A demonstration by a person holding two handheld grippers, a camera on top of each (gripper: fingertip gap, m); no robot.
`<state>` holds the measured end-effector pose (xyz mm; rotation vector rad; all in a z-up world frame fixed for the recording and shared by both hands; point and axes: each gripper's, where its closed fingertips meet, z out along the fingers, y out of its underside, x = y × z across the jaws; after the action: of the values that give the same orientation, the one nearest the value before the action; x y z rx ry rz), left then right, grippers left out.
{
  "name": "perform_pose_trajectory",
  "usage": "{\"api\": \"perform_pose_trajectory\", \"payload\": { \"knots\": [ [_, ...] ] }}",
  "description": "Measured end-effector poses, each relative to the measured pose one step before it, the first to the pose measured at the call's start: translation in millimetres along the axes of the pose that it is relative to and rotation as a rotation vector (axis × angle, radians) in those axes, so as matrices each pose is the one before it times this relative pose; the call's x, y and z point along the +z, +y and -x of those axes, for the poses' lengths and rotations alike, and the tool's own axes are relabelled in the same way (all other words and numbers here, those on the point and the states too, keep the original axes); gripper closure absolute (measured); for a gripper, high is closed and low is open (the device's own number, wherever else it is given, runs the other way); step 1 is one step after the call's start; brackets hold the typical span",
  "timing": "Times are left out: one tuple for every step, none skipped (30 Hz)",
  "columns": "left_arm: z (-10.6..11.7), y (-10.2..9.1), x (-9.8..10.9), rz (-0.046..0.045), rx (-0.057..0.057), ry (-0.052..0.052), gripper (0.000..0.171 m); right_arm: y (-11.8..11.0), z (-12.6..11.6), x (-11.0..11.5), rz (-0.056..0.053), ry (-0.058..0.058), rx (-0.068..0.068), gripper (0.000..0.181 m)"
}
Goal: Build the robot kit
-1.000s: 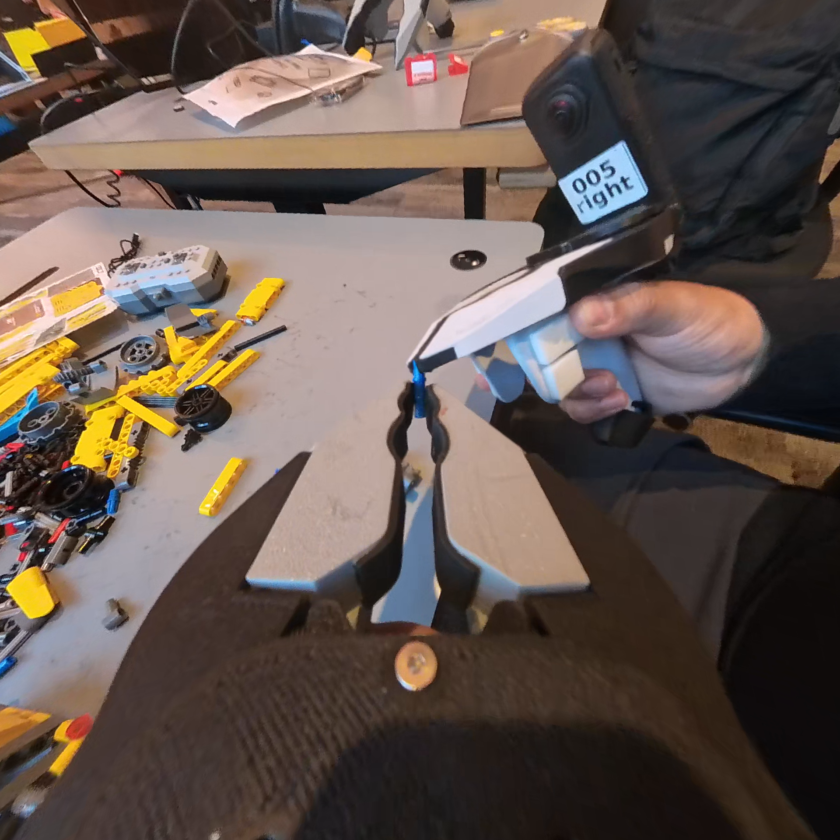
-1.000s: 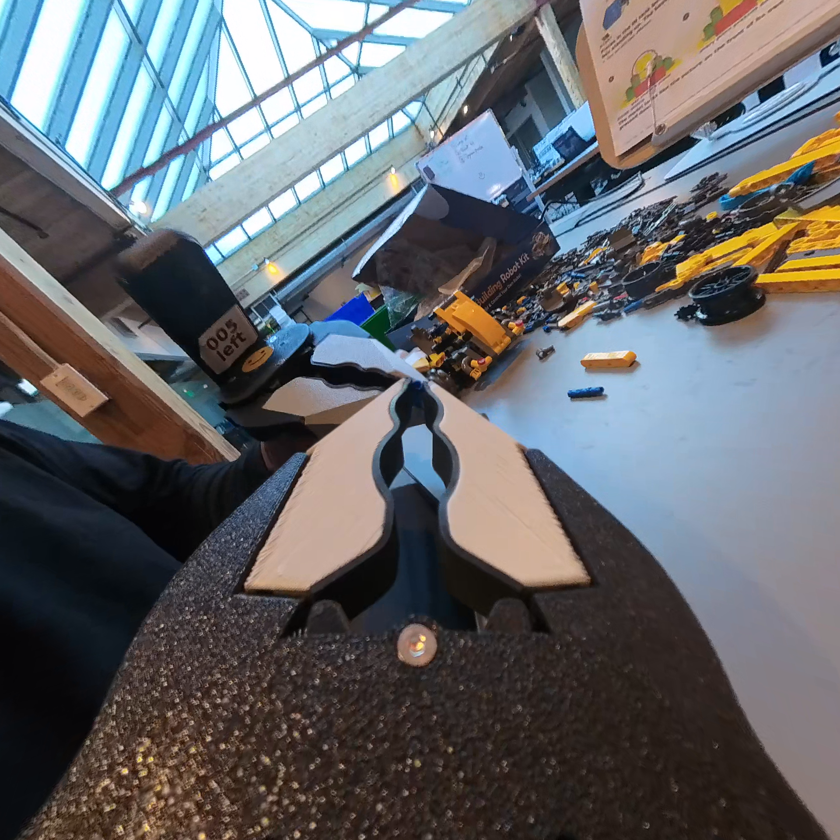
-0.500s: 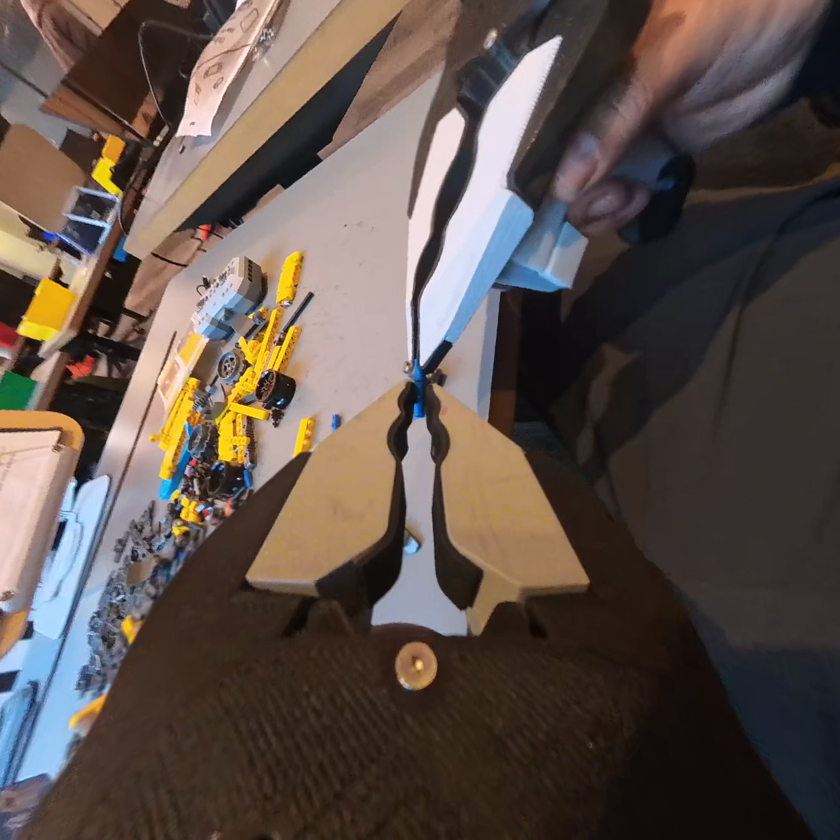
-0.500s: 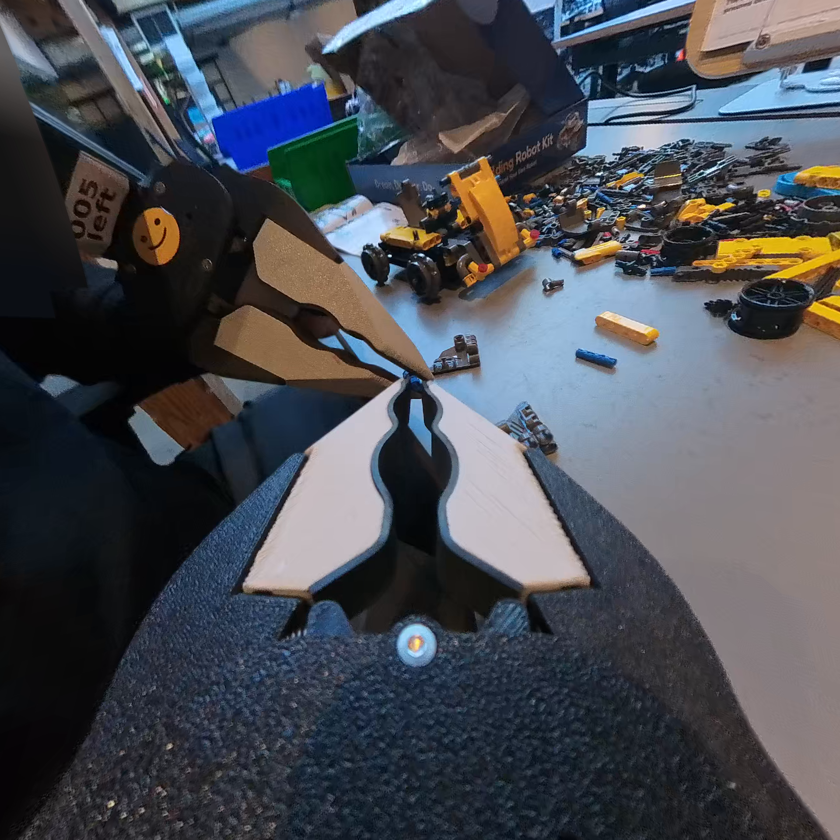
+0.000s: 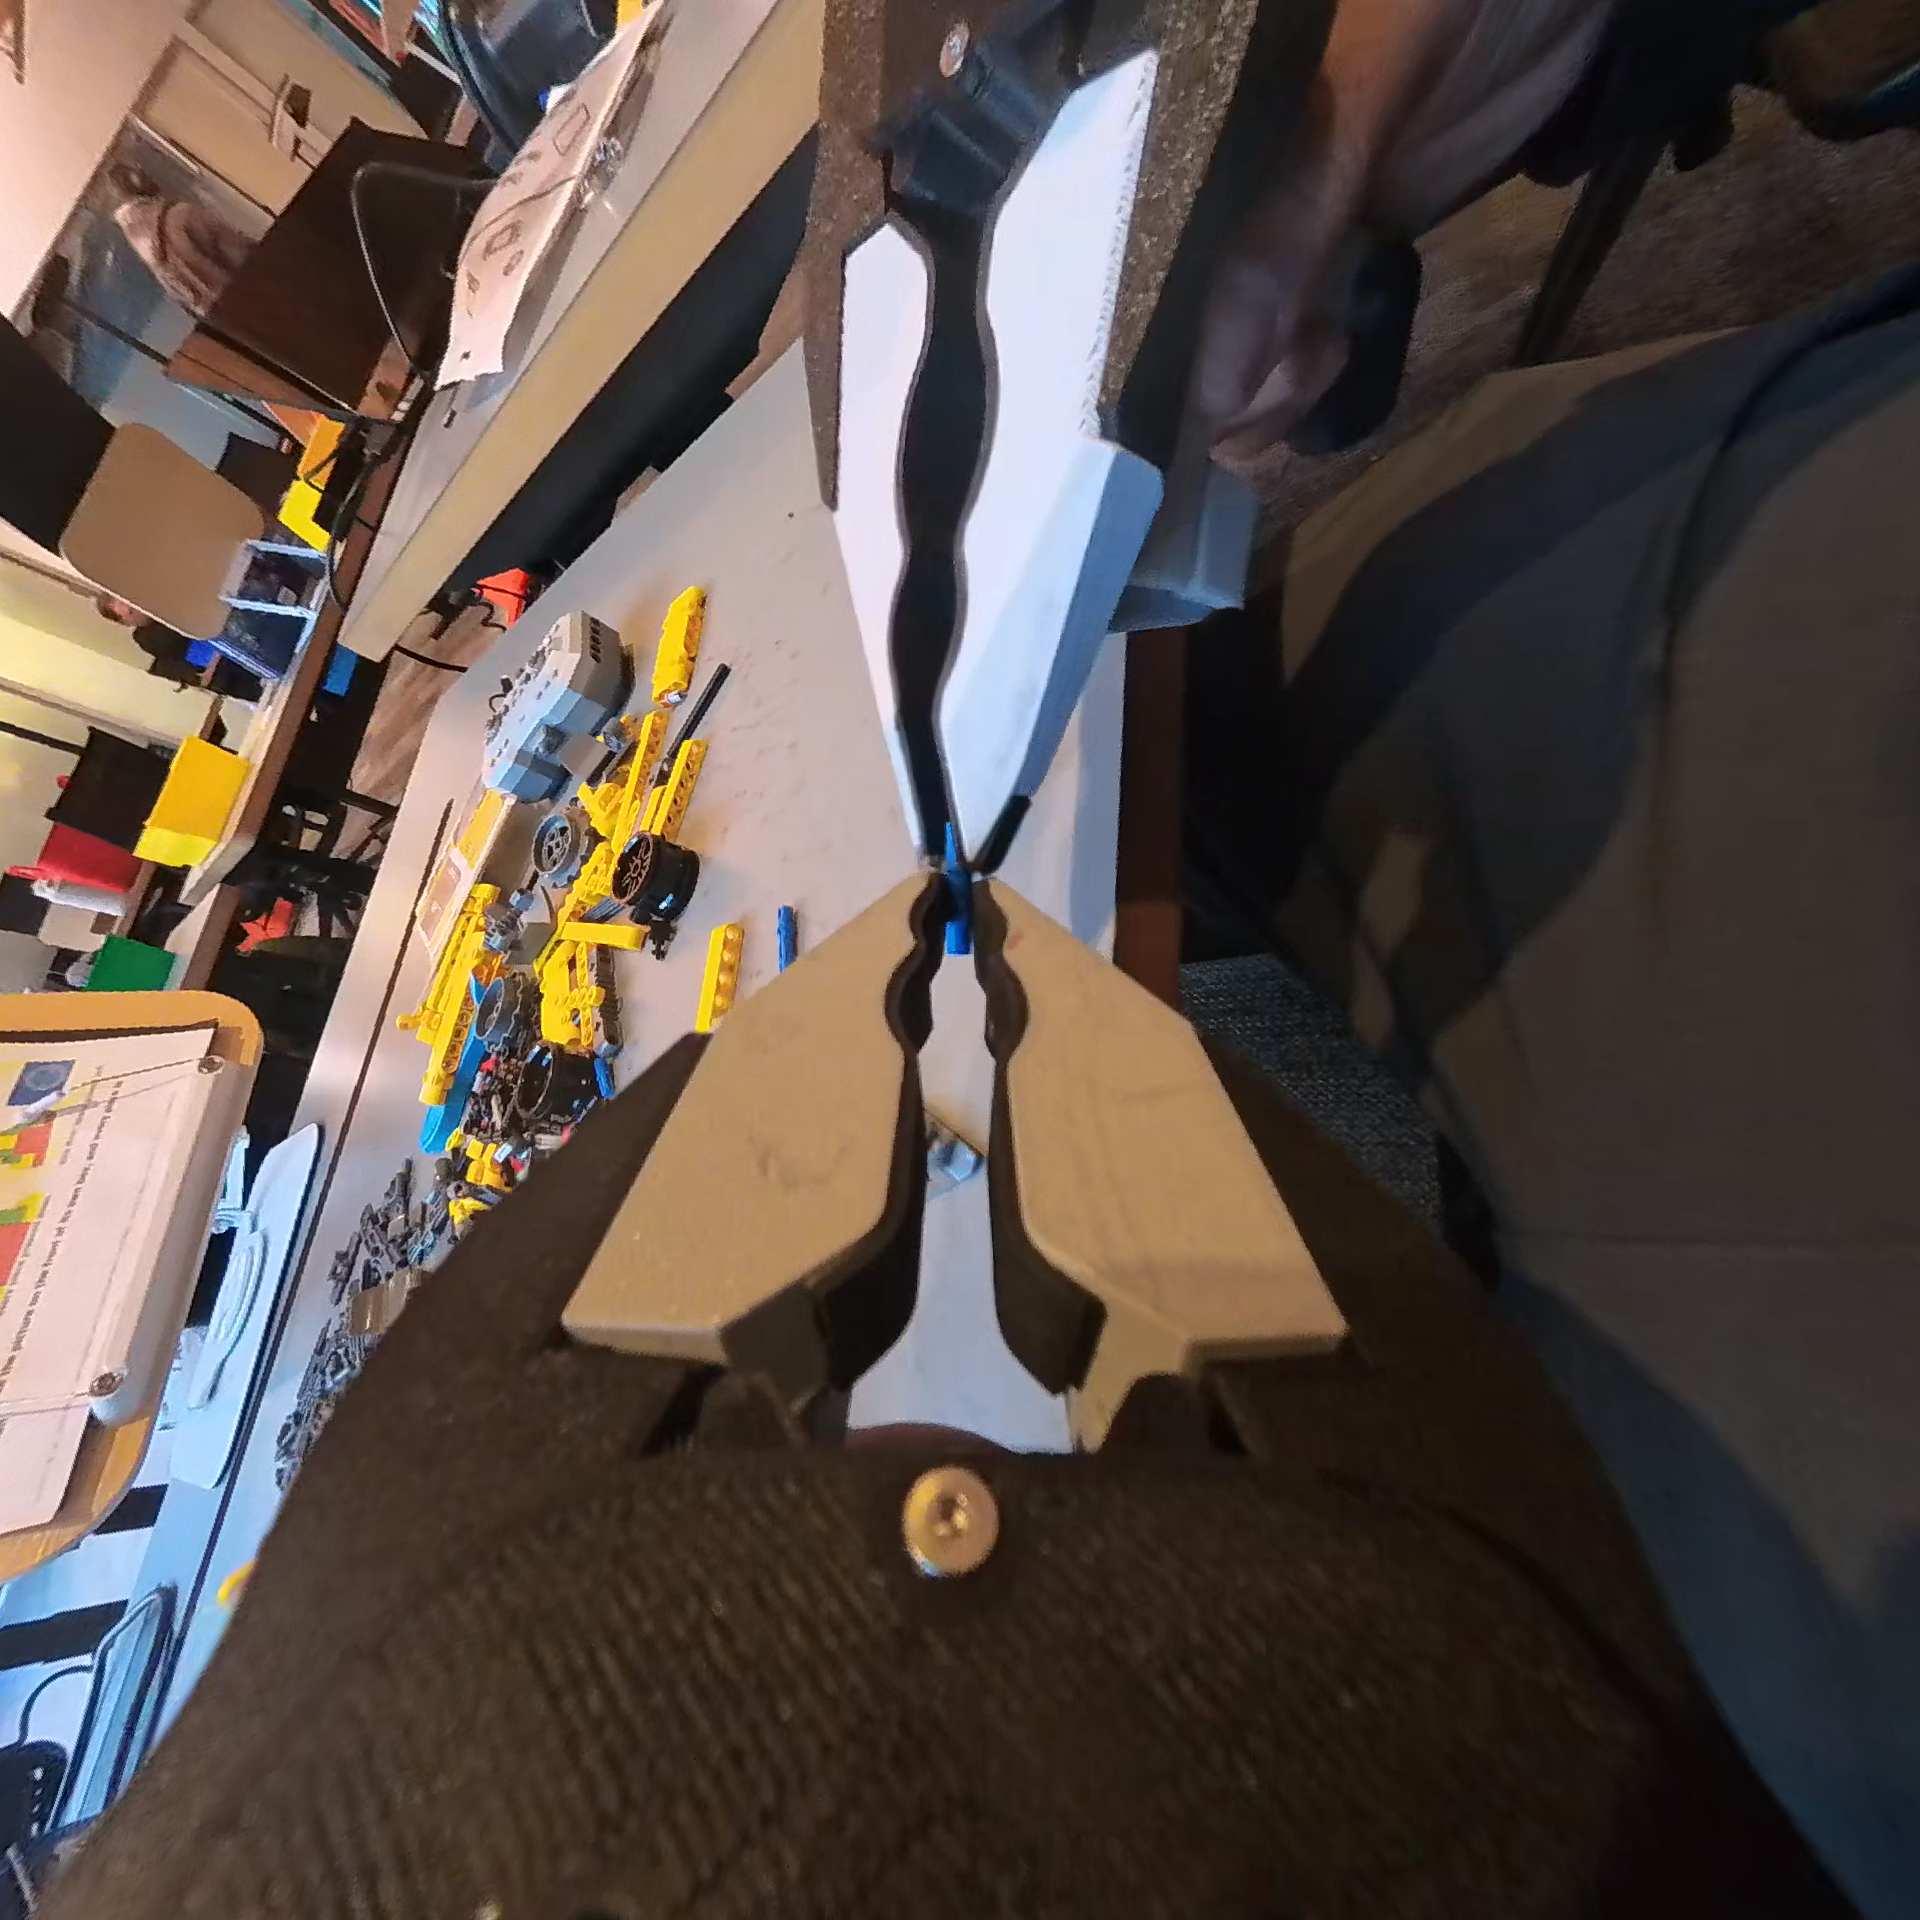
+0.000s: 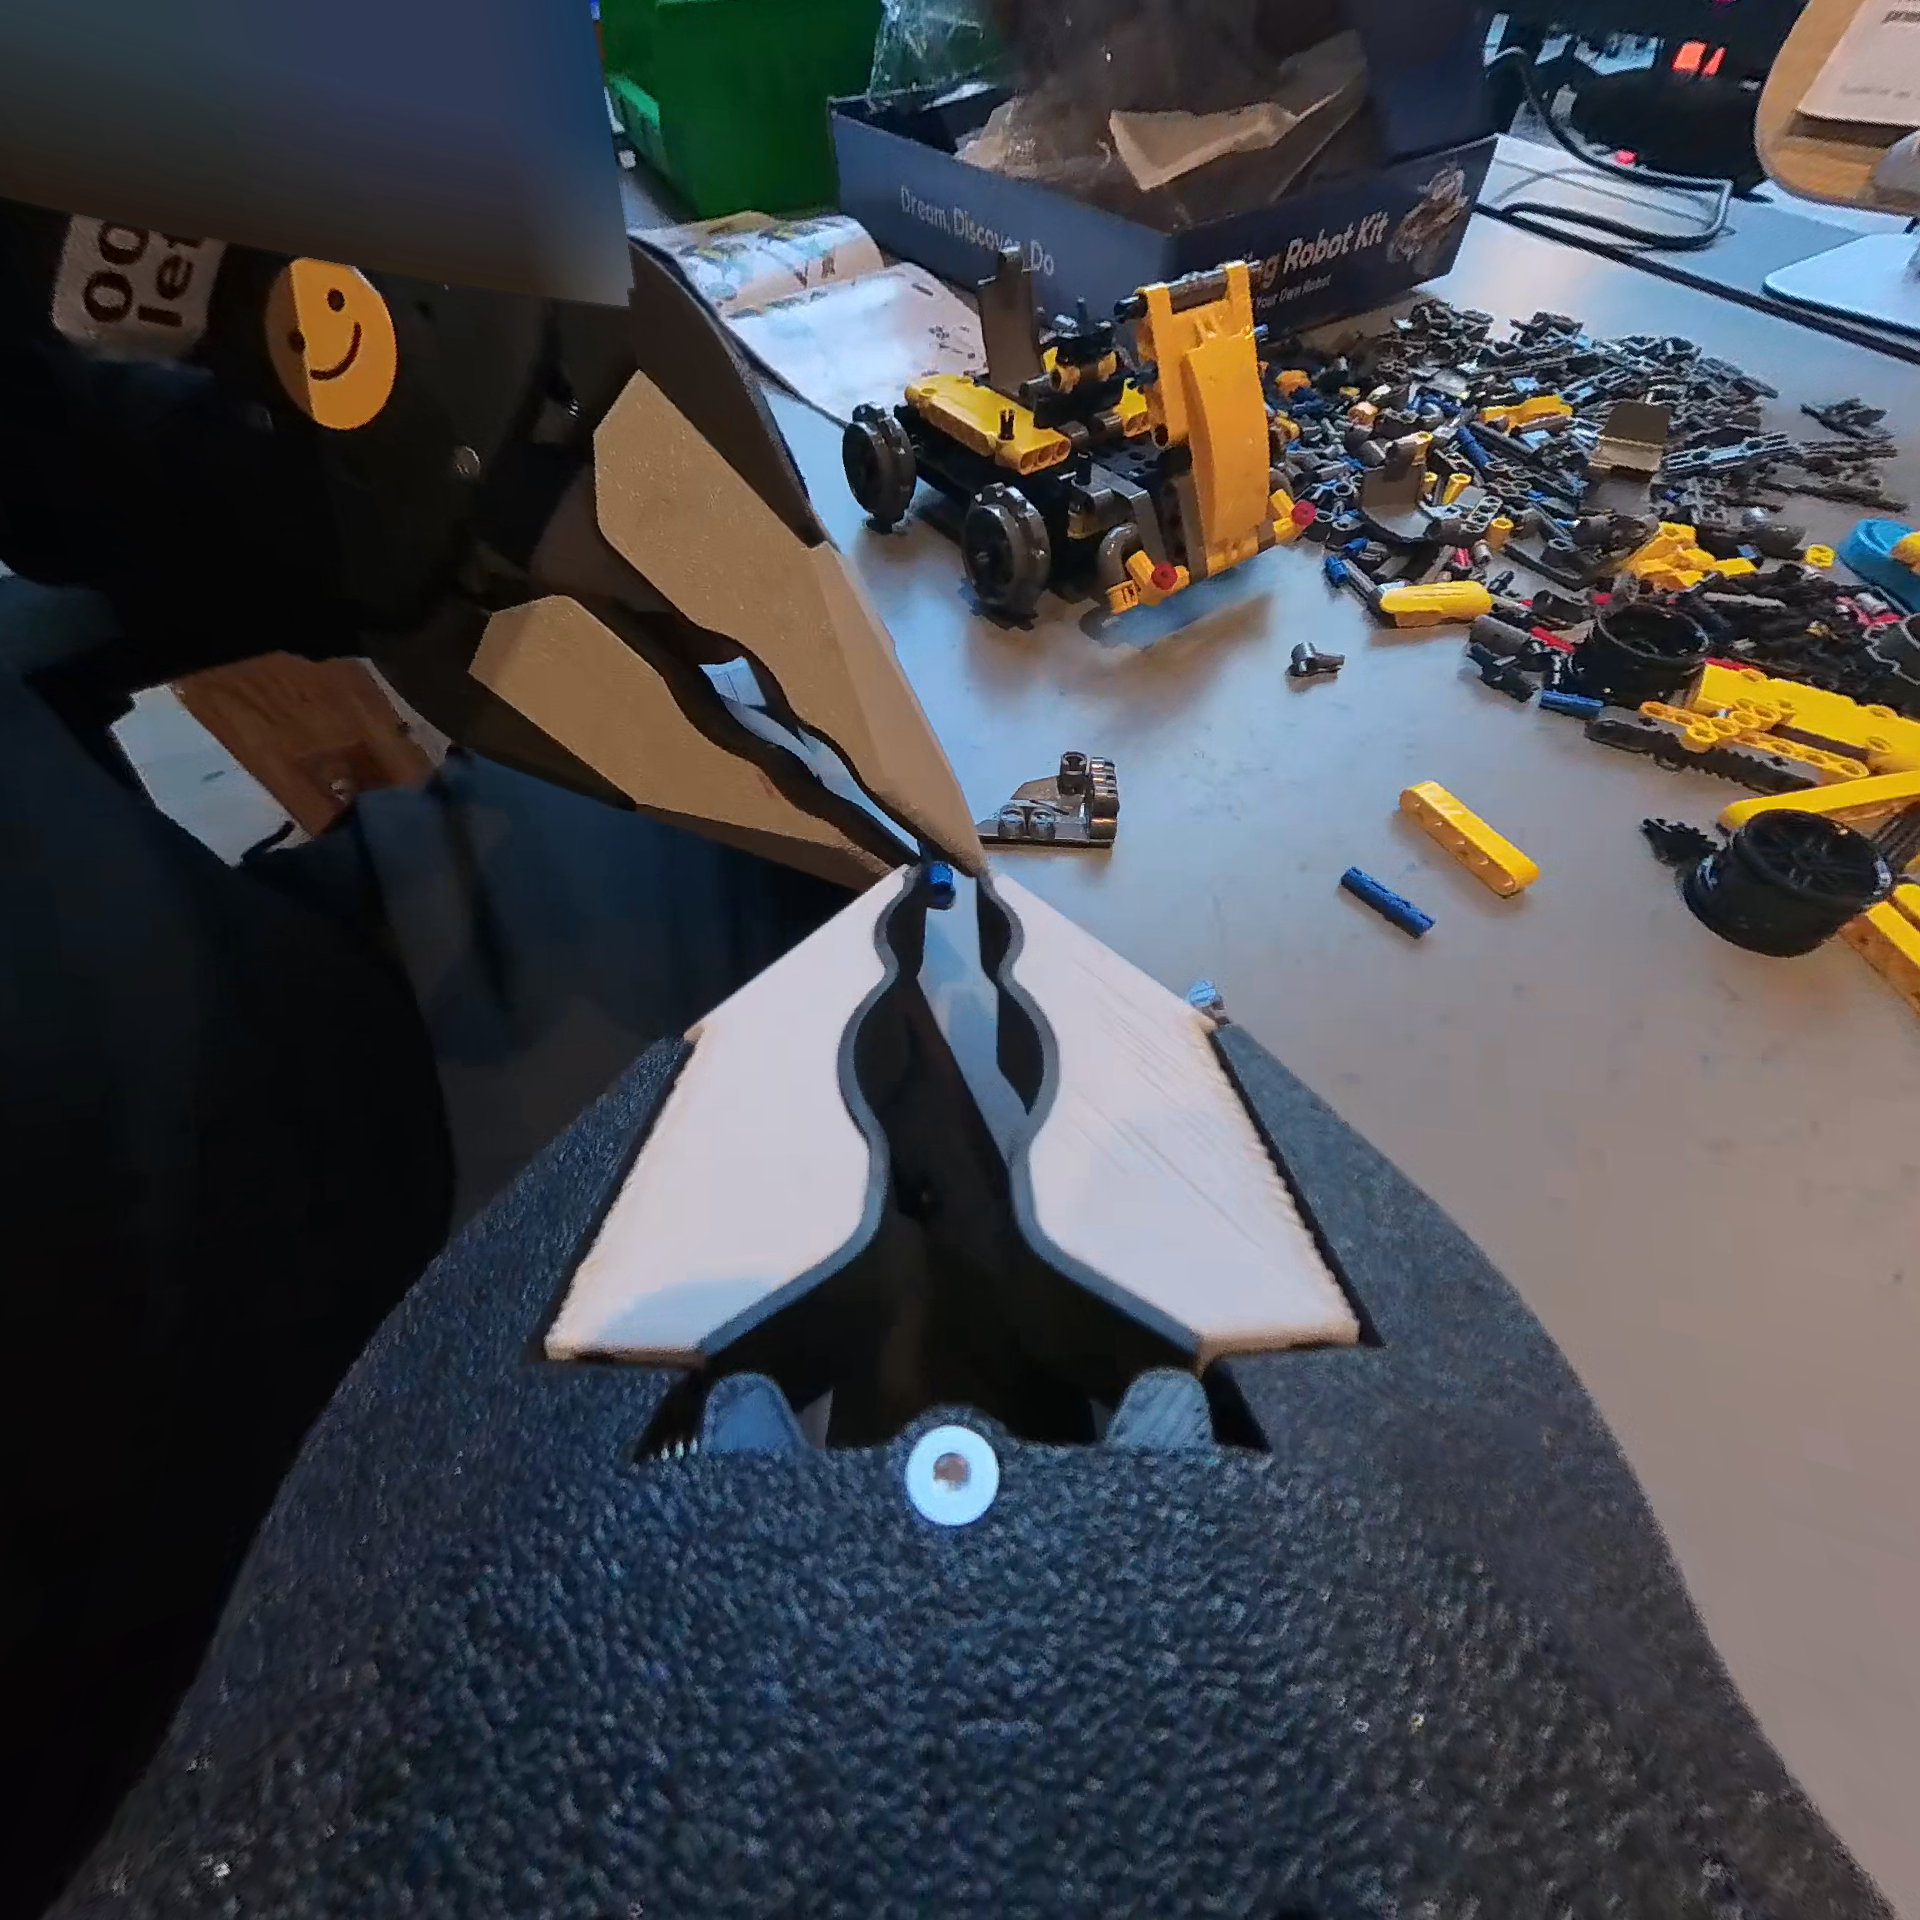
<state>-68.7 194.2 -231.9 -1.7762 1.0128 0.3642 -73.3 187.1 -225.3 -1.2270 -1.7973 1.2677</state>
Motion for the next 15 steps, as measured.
{"api": "perform_pose_trajectory", "payload": {
  "knots": [
    [-0.2, 1.7, 0.48, 0.00621, 0.0007, -0.0013, 0.169, 0.69, -1.13, 0.88, 0.0036, 0.001, -0.0035, 0.171],
    [-0.2, 1.02, 0.17, 0.00152, -0.001, -0.0011, 0.169, 0.63, -0.12, 0.88, 0.0011, -0.0056, -0.0007, 0.171],
    [-0.31, 0.45, 0.21, -0.00063, -0.0024, 0.0, 0.169, 0.36, 0.27, 0.72, -0.0008, -0.0068, 0.0009, 0.171],
    [0.08, 0.47, 0.05, 0.00036, -0.0017, -0.0016, 0.169, 0.27, -0.04, 0.52, -0.0023, -0.0037, -0.0008, 0.171],
    [0.42, 0.25, 0.0, -0.00084, -0.0014, -0.0036, 0.169, 0.43, 0.39, 0.28, -0.0009, -0.0045, -0.0032, 0.171],
    [0.44, 0.39, 0.2, 0.00045, -0.0029, -0.0023, 0.169, 0.8, 0.77, 0.05, 0.0015, -0.0057, -0.0051, 0.171],
    [0.87, 0.52, 0.05, -0.00047, -0.0044, -0.0043, 0.168, 0.93, 0.09, -0.45, 0.0028, -0.0002, -0.0095, 0.171],
    [1.25, -0.1, -0.17, -0.00506, -0.0047, -0.0073, 0.169, 0.93, -0.46, -1.14, 0.0024, 0.005, -0.013, 0.171],
    [1.14, -0.19, -0.4, -0.00827, -0.0041, -0.007, 0.169, 0.91, -0.79, -1.72, 0.0032, 0.0066, -0.0112, 0.171],
    [0.28, 0.03, -0.25, -0.00789, -0.0035, -0.0027, 0.169, 0.15, -1.32, -2.12, 0.0007, 0.0094, -0.0046, 0.171],
    [-0.81, 0.51, -0.07, -0.00275, -0.0044, 0.0044, 0.168, -1.12, -1.22, -2.32, -0.0056, 0.008, 0.0025, 0.17],
    [-1.01, 0.28, 0.02, -0.00108, -0.0033, 0.004, 0.169, -2.07, 0.85, -2.39, -0.0102, -0.0013, 0.0044, 0.169],
    [-0.36, -0.91, -0.22, -0.00501, 0.0016, -0.0019, 0.169, -1.6, 1.68, -1.97, -0.0053, -0.0038, 0.0005, 0.168],
    [-0.45, -1.98, -0.34, -0.01113, 0.0073, -0.0024, 0.169, -0.49, 0.43, -1.5, 0.0024, 0.0078, -0.0074, 0.168],
    [-1.29, -2.75, -0.45, -0.01468, 0.0111, 0.0022, 0.169, 0.29, -0.25, -1.01, 0.0067, 0.0149, -0.0155, 0.168]
  ]
}}
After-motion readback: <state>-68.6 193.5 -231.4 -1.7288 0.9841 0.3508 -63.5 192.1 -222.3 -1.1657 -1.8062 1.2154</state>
